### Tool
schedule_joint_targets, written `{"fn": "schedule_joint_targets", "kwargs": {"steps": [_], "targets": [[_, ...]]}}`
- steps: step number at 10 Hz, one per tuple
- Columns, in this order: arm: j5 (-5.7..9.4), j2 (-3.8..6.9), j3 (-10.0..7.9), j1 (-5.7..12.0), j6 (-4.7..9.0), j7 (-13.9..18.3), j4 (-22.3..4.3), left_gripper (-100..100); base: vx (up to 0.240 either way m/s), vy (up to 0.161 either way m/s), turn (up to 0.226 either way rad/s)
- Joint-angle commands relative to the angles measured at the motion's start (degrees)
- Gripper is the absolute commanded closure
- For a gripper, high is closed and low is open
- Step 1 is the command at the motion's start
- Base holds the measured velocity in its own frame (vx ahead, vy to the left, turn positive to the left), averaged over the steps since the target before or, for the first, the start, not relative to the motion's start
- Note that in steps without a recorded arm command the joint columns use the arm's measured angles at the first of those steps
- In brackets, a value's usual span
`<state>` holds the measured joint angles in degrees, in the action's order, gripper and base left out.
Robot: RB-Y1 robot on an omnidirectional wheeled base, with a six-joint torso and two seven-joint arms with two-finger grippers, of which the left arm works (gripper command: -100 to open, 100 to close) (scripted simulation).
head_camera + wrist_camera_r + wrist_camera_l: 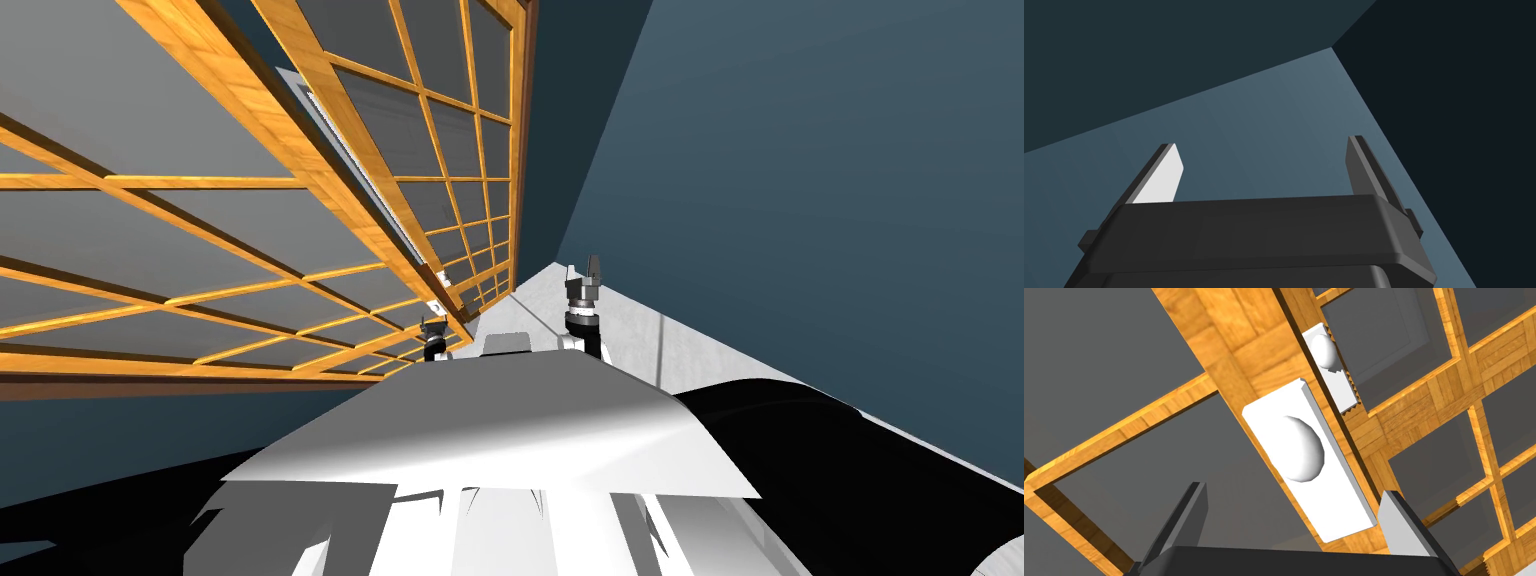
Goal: Pull the door open
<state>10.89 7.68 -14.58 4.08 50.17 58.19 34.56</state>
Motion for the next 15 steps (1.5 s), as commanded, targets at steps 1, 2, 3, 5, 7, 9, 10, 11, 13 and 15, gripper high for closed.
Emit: {"fn": "schedule_joint_targets", "kwargs": {"steps": [1, 2, 3, 5, 7, 9, 10, 11, 13, 15], "targets": [[0.41, -0.12, 0.13, 0.16, -0.19, 1.6, 0.1, -100, -0.046, 0.009, -0.016], [1.19, -0.39, 0.39, 0.5, -0.38, 3.9, 0.1, -100, -0.048, 0.012, -0.029], [1.97, -0.66, 0.64, 0.83, -0.57, 5.5, 0.1, -100, -0.085, 0.029, -0.056], [2.7, -0.93, 0.89, 1.14, -0.76, 8.3, 0.1, -100, -0.058, 0.013, -0.025], [3.43, -1.2, 1.13, 1.46, -0.94, 10.7, 0.1, -100, -0.06, 0.019, -0.037], [4.76, -1.71, 1.56, 2.03, -1.27, 14.4, 0.1, -100, -0.066, 0.003, -0.035], [5.33, -1.93, 1.75, 2.27, -1.41, 16.0, 0.1, -100, -0.093, 0.011, -0.044], [5.91, -2.15, 1.94, 2.52, -1.54, 17.7, 0.1, -100, -0.095, 0.021, -0.04], [6.82, -2.5, 2.23, 2.91, -1.75, 20.2, 0.1, -100, -0.102, 0.011, -0.031], [7.61, -2.81, 2.48, 3.25, -1.92, 22.2, 0.1, -100, -0.091, 0.011, -0.023]]}}
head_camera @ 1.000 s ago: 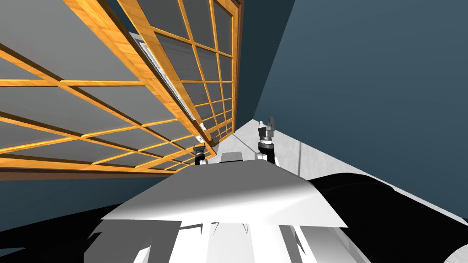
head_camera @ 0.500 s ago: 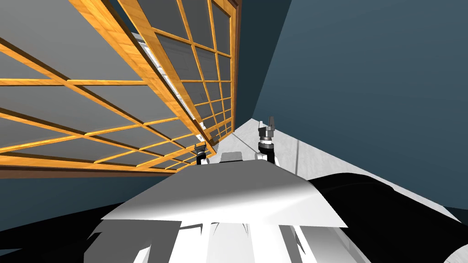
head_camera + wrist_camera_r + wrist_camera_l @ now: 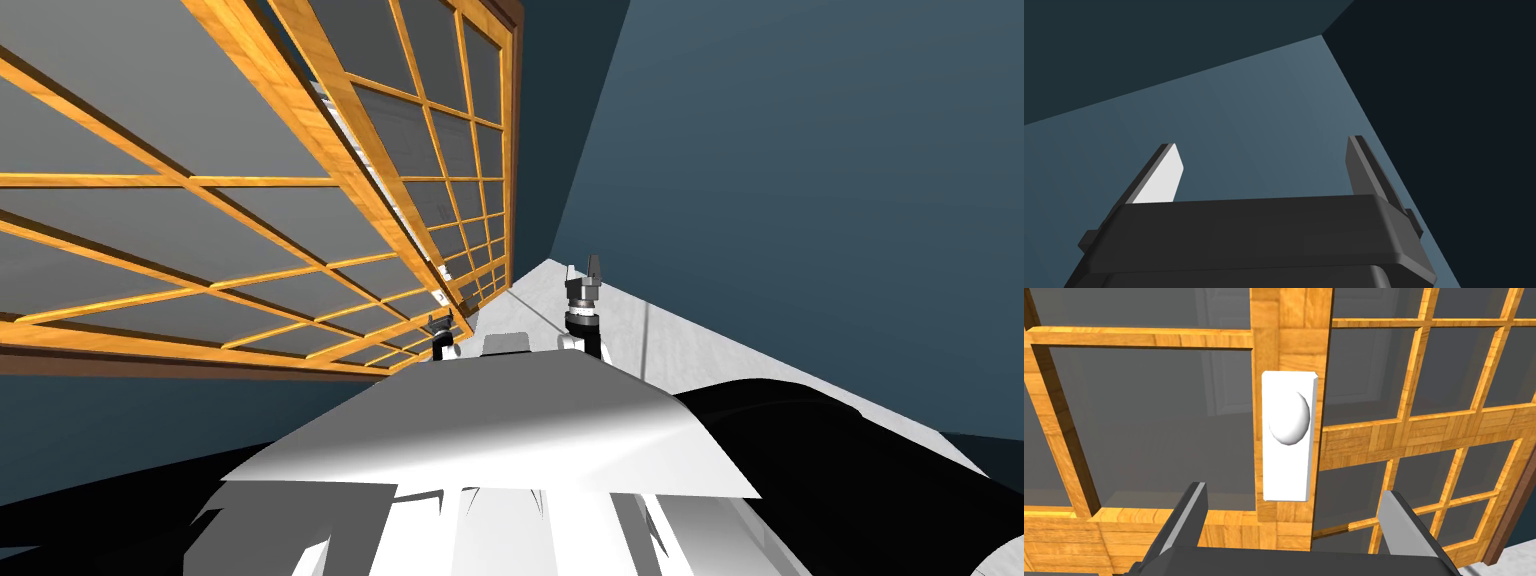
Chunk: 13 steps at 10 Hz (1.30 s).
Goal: Pull the door open
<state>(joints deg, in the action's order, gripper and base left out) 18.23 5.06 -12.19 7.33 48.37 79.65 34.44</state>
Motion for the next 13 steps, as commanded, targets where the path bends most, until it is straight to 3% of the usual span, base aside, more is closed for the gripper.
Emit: {"fn": "schedule_joint_targets", "kwargs": {"steps": [1, 2, 3, 4, 6, 7, 8, 9, 11, 12, 13], "targets": [[0.0, 0.0, 0.0, 0.0, 0.0, 0.0, 0.0, -100, -0.045, 0.013, -0.009], [0.28, 1.78, -0.17, -0.87, 0.34, 2.1, -0.4, -100, 0.157, -0.022, -0.111], [0.28, 1.78, -0.17, -0.87, 0.34, 2.1, -0.4, -100, 0.192, 0.003, -0.059], [0.47, 3.22, -0.33, -1.58, 0.62, 3.6, -0.7, -100, 0.2, 0.013, -0.086], [0.47, 3.22, -0.33, -1.58, 0.62, 3.6, -0.7, -100, 0.116, 0.014, -0.018], [0.74, 5.23, -0.54, -2.58, 1.02, 5.7, -1.1, -100, 0.156, 0.012, -0.131], [0.74, 5.23, -0.54, -2.58, 1.02, 5.7, -1.1, -100, 0.162, 0.012, -0.068], [0.96, 6.91, -0.72, -3.41, 1.35, 7.5, -1.5, -100, 0.197, -0.007, -0.116], [0.93, 7.02, -0.68, -2.6, 1.85, 7.6, -2.7, -100, 0.109, 0.008, -0.013], [0.93, 7.02, -0.68, -2.6, 1.85, 7.6, -2.7, 100, 0.0, 0.0, 0.0], [0.93, 7.02, -0.68, -2.6, 1.85, 7.6, -2.7, 100, -0.02, 0.01, 0.03]]}}
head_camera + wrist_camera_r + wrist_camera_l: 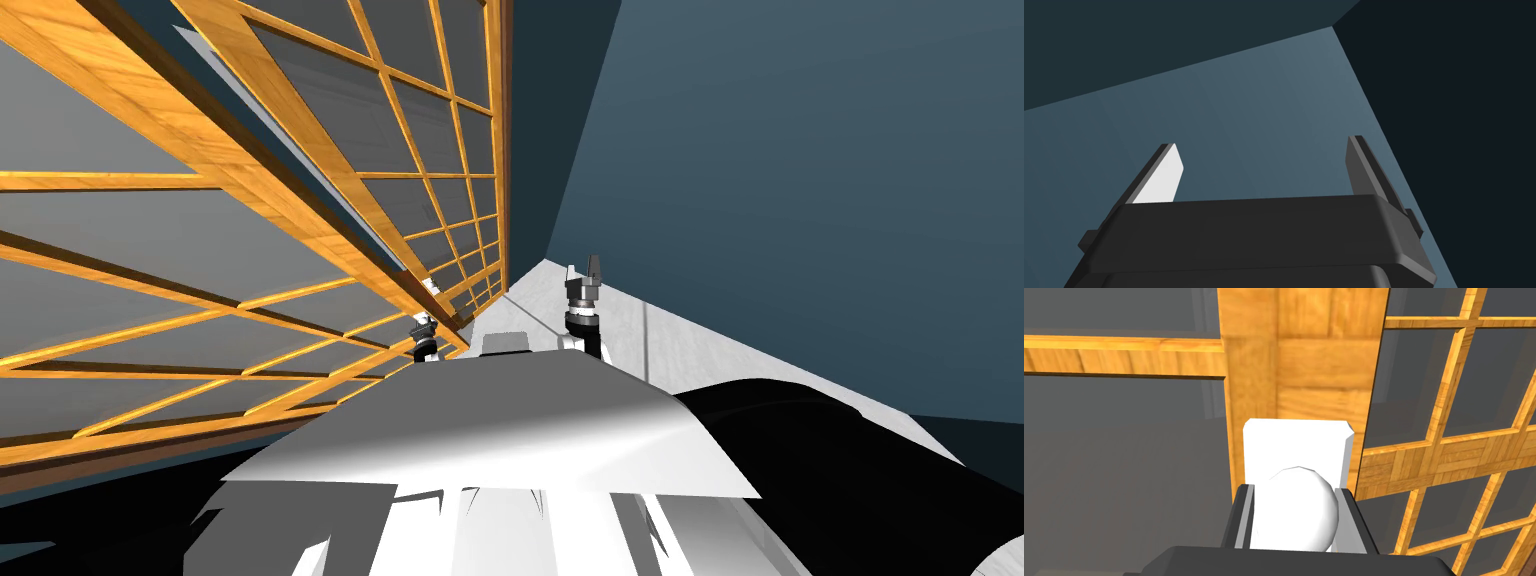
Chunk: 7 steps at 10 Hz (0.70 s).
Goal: Pull the door open
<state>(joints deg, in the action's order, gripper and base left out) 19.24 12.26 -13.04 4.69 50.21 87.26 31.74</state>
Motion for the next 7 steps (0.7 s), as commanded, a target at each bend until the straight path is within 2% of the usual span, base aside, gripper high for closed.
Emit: {"fn": "schedule_joint_targets", "kwargs": {"steps": [1, 4, 7], "targets": [[-0.08, -0.18, 0.16, 0.04, 0.0, 0.0, 0.0, 100, -0.019, 0.001, -0.024], [-0.08, -0.18, 0.16, 0.04, 0.0, 0.0, 0.0, 100, -0.007, -0.001, -0.002], [-1.49, 0.48, 2.22, -0.3, -0.24, 2.2, 0.4, 100, -0.197, 0.017, -0.081]]}}
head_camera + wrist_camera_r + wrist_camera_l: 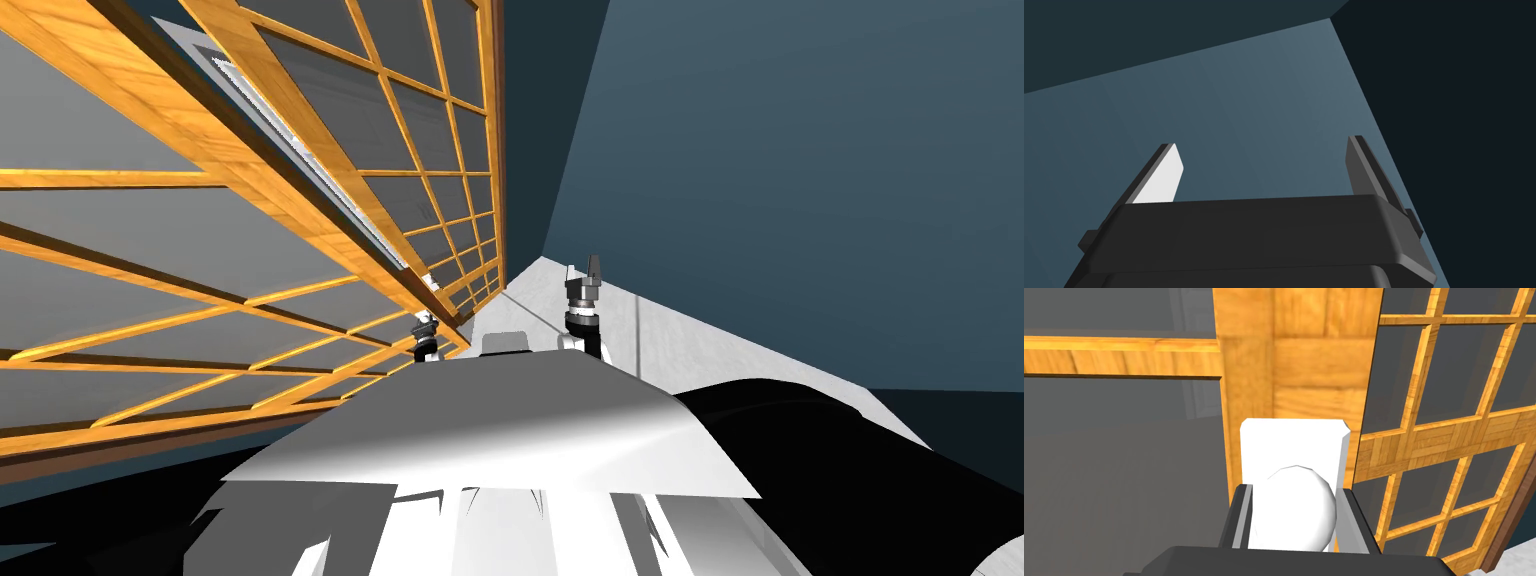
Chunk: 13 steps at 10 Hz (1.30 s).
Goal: Pull the door open
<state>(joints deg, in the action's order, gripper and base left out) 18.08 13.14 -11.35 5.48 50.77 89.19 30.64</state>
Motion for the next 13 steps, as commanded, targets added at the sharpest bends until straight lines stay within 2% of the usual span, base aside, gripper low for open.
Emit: {"fn": "schedule_joint_targets", "kwargs": {"steps": [1, 3, 4, 5, 6, 8, 9, 10, 13], "targets": [[-0.74, -0.22, 1.14, -1.16, -0.83, 0.9, 1.6, 100, -0.255, 0.009, -0.094], [-0.74, -0.22, 1.14, -1.16, -0.83, 0.9, 1.6, 100, -0.109, -0.008, -0.011], [-1.58, 0.14, 2.38, -1.3, -0.89, 2.3, 1.9, 100, -0.146, 0.009, -0.07], [-1.58, 0.14, 2.38, -1.3, -0.89, 2.3, 1.9, 100, -0.163, 0.021, -0.068], [-2.35, 0.47, 3.51, -1.42, -0.95, 3.5, 2.2, 100, -0.189, 0.036, -0.096], [-3.04, 0.77, 4.52, -1.54, -1.0, 4.5, 2.4, 100, -0.239, 0.009, -0.082], [-2.76, 0.84, 4.06, -1.44, -1.21, 4.0, 2.8, 100, -0.108, -0.011, -0.021], [-3.51, 1.17, 5.18, -1.97, -1.06, 5.2, 2.9, 100, -0.168, 0.023, -0.071], [-4.72, 2.02, 6.9, -2.6, -0.45, 7.2, 3.2, 100, -0.23, 0.023, -0.096]]}}
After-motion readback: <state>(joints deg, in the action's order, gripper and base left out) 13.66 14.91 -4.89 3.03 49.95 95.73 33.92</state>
